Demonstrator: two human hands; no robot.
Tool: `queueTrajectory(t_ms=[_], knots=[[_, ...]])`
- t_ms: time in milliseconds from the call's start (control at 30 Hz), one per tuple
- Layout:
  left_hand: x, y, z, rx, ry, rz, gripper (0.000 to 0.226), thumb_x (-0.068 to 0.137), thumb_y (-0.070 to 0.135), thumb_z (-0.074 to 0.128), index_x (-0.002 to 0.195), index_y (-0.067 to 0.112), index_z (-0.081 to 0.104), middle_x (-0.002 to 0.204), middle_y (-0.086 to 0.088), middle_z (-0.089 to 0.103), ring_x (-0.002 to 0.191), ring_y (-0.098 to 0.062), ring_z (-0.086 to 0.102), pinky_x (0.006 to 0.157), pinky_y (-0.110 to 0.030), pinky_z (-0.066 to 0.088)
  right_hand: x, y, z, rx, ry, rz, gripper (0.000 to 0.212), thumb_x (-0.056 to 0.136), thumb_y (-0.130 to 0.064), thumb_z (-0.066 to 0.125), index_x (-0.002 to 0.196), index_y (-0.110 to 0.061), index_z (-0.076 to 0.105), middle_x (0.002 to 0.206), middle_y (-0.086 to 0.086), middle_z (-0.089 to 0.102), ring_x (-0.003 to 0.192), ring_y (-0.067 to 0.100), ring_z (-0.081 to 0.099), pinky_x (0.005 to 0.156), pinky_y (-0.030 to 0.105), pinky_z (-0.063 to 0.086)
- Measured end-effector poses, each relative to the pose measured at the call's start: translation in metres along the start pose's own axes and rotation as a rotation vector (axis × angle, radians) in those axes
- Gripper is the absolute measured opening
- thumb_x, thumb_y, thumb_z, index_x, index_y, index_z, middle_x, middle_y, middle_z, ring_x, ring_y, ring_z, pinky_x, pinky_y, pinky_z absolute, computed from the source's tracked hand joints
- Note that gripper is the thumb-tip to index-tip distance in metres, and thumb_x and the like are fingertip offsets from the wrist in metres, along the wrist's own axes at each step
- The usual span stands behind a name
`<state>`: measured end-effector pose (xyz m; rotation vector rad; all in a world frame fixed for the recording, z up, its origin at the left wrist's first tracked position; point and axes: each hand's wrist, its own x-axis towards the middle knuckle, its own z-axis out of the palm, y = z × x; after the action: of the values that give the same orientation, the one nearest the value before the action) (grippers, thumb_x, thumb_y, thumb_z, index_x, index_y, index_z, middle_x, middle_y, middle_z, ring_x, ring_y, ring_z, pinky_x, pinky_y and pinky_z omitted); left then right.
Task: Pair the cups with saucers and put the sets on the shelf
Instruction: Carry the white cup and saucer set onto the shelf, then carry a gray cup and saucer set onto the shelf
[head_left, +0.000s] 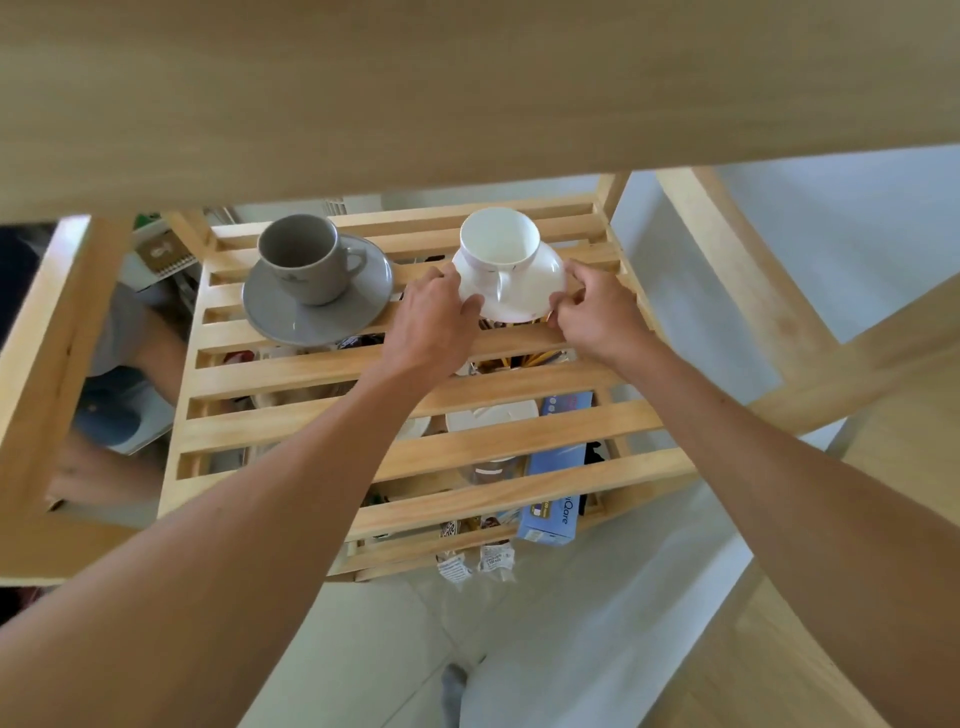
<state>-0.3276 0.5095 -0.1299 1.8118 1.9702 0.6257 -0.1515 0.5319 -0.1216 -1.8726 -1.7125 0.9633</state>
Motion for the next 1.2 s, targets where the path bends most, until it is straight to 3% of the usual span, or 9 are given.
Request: queueTrajectory(t_ms=[100, 233, 400, 533, 633, 733, 867, 1100, 1200], knots=[[0.01, 0.002, 0.002, 0.021, 0.003, 0.004, 0.029, 0.101, 0.027, 0.047, 0.11, 0.001, 0.059, 0.12, -0.014, 0.057, 0.108, -0.031, 0.054, 0.083, -0.038, 0.043, 0.008, -0.003, -0.005, -0.004, -0.025, 0.024, 0.045, 0.102, -0.02, 0.049, 0.145, -0.03, 0.048, 0.079, -0.001, 0.072, 0.068, 0.006, 0.064, 0.055, 0.023, 0.041], [0.019, 0.003, 0.005, 0.058, 0.01, 0.012, 0.033, 0.102, 0.031, 0.047, 0.115, 0.003, 0.056, 0.118, -0.014, 0.057, 0.111, -0.033, 0.052, 0.08, -0.039, 0.041, 0.016, -0.005, -0.012, -0.029, -0.038, 0.04, 0.046, 0.102, -0.024, 0.049, 0.147, -0.032, 0.044, 0.072, -0.006, 0.07, 0.067, 0.0, 0.06, 0.056, 0.023, 0.04], [0.017, 0.003, 0.004, -0.021, 0.002, -0.009, 0.035, 0.102, 0.034, 0.046, 0.113, 0.002, 0.057, 0.117, -0.013, 0.056, 0.112, -0.032, 0.052, 0.085, -0.039, 0.042, 0.011, -0.001, -0.015, 0.043, -0.005, 0.062, 0.05, 0.102, -0.031, 0.05, 0.15, -0.029, 0.039, 0.087, -0.005, 0.072, 0.067, -0.003, 0.062, 0.051, 0.021, 0.04], [-0.006, -0.001, -0.005, -0.065, 0.007, 0.027, 0.03, 0.103, 0.029, 0.045, 0.106, 0.004, 0.061, 0.109, -0.01, 0.056, 0.102, -0.026, 0.053, 0.087, -0.037, 0.044, -0.006, 0.012, -0.016, 0.073, 0.023, 0.04, 0.045, 0.101, -0.034, 0.05, 0.145, -0.028, 0.046, 0.081, -0.004, 0.074, 0.076, 0.004, 0.068, 0.059, 0.024, 0.046], [-0.028, -0.006, -0.012, -0.116, 0.024, 0.054, 0.028, 0.103, 0.027, 0.046, 0.103, 0.009, 0.068, 0.094, -0.005, 0.063, 0.083, -0.023, 0.057, 0.071, -0.032, 0.047, -0.026, 0.017, -0.019, 0.108, 0.032, 0.018, 0.038, 0.1, -0.03, 0.05, 0.138, -0.029, 0.055, 0.079, -0.003, 0.073, 0.064, 0.003, 0.061, 0.058, 0.023, 0.046], [-0.054, -0.004, -0.018, -0.123, 0.006, 0.061, 0.038, 0.103, 0.035, 0.044, 0.115, 0.01, 0.069, 0.106, -0.006, 0.07, 0.09, -0.022, 0.062, 0.078, -0.037, 0.053, -0.052, 0.017, -0.023, 0.129, 0.013, 0.013, 0.033, 0.1, -0.029, 0.05, 0.131, -0.03, 0.06, 0.079, -0.001, 0.072, 0.057, 0.004, 0.057, 0.052, 0.023, 0.045], [-0.091, 0.007, -0.028, -0.172, -0.084, 0.048, 0.038, 0.102, 0.04, 0.047, 0.128, 0.016, 0.062, 0.113, 0.0, 0.063, 0.094, -0.014, 0.06, 0.076, -0.024, 0.047, -0.098, 0.009, -0.035, 0.187, 0.001, 0.013, 0.03, 0.101, -0.028, 0.049, 0.129, -0.031, 0.06, 0.085, 0.001, 0.069, 0.051, 0.008, 0.058, 0.04, 0.013, 0.042], [-0.156, 0.046, -0.051, -0.189, -0.1, 0.07, 0.041, 0.1, 0.044, 0.048, 0.129, 0.019, 0.062, 0.108, 0.003, 0.058, 0.093, -0.016, 0.057, 0.087, -0.039, 0.053, -0.181, 0.002, -0.063, 0.268, 0.039, 0.009, 0.028, 0.103, -0.032, 0.051, 0.13, -0.037, 0.057, 0.085, -0.003, 0.07, 0.043, 0.001, 0.058, 0.053, 0.019, 0.047], [-0.192, 0.07, -0.059, -0.201, -0.106, 0.122, 0.04, 0.1, 0.043, 0.048, 0.129, 0.019, 0.062, 0.106, 0.004, 0.059, 0.09, -0.013, 0.057, 0.082, -0.028, 0.046, -0.222, 0.002, -0.078, 0.301, 0.059, 0.01, 0.03, 0.102, -0.032, 0.051, 0.132, -0.037, 0.056, 0.082, -0.002, 0.07, 0.043, 0.002, 0.057, 0.049, 0.018, 0.046]])
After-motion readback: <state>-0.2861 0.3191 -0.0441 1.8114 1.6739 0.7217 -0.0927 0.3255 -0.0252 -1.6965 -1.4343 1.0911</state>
